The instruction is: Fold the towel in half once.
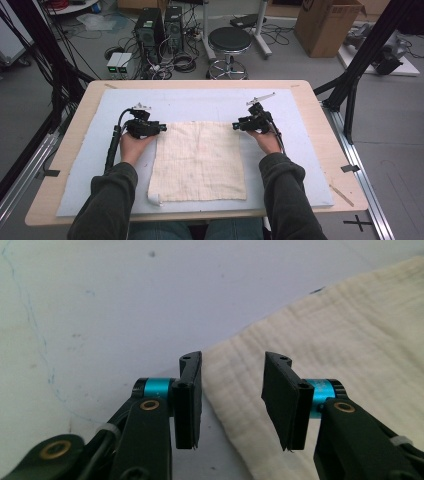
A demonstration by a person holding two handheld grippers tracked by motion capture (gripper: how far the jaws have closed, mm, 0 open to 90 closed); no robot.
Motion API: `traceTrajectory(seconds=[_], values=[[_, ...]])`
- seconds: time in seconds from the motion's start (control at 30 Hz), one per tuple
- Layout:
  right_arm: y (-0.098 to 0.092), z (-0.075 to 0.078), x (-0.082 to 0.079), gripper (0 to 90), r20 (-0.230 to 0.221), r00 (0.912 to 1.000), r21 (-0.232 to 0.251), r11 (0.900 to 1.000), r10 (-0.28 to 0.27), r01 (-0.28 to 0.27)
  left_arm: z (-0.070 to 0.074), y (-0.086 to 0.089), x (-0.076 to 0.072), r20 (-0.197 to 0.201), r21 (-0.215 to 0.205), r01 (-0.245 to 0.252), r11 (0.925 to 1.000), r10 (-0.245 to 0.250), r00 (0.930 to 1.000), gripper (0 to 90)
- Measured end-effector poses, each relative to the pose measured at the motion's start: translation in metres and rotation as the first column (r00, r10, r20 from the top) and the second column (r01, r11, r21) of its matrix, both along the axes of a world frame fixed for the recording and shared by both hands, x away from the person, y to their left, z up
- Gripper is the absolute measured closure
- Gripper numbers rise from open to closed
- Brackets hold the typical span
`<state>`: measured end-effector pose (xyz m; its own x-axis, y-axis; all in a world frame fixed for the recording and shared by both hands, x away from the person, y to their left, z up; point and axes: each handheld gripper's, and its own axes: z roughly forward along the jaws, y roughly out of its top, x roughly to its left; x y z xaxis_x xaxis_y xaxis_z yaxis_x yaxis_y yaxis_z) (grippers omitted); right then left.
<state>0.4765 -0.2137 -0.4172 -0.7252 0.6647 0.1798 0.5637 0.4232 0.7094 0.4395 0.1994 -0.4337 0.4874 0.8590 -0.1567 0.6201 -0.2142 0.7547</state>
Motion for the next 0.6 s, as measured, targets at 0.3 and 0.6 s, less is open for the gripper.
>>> traceTrajectory(seconds=[0.3, 0.6], values=[[0.000, -0.013, 0.006, 63.5, -0.049, 0.9983, -0.021, 0.999, -0.030, 0.029, -0.007, -0.006, 0.003, 0.001, 0.047, -0.019, 0.9987, 0.019, 0.9998, 66.8], [0.008, -0.018, 0.007, 85.1, -0.062, 0.9980, -0.052, 0.999, -0.016, 0.012, -0.008, -0.007, 0.003, -0.007, 0.024, -0.012, 0.9996, 0.012, 0.9999, 86.4]])
